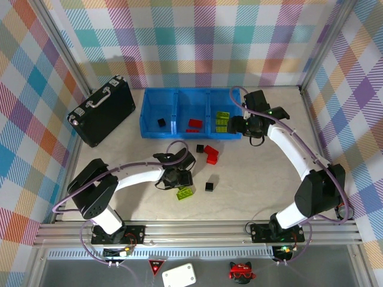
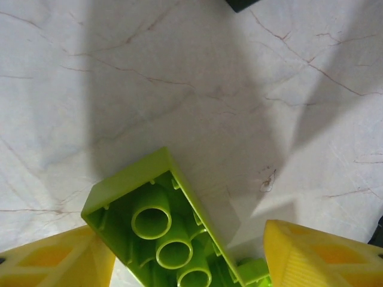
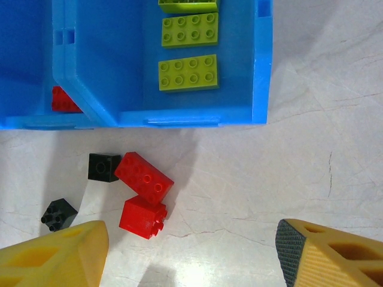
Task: Sort the legos into containers by color
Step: Pick up the lego from the middle-left of the table.
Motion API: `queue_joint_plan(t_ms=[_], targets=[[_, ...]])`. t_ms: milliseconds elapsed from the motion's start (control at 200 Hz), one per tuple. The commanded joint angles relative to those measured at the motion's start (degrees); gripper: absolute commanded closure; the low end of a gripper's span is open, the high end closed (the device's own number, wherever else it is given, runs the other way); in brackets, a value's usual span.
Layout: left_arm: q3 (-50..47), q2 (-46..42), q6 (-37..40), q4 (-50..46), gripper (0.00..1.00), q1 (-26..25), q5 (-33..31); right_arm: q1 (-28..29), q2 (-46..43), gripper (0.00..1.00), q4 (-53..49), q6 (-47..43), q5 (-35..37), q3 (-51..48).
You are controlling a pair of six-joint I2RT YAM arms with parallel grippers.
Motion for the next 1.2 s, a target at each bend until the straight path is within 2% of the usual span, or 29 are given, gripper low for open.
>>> queue_joint_plan(t_ms=[0, 265, 390, 790, 1195], targets=[[2.86, 1.49, -0.31, 0.27, 0.39, -0.75, -0.79, 0.53, -2.74, 0.25, -0.36, 0.16, -0.78, -1.0], [7.85, 4.92, 2.65, -2.0, 0.52, -1.1, -1.38, 0.46, -4.36, 0.25, -1.2, -0.44, 0.19, -2.12], [8.73, 5.86, 3.19, -2.83, 0.54, -1.27, -1.62, 0.47, -5.17, 0.25, -1.24, -0.47, 0.44, -2.58], [11.15, 7.95, 5.46, -7.95, 0.54, -3.61, -4.47, 0.53, -5.13, 0.25, -0.96, 0.13, -0.66, -3.39], [12.74, 5.67, 7.69, -12.09, 0.43, -3.81, -7.18, 0.53, -5.98, 0.25, -1.42, 0.46, -0.79, -3.31]])
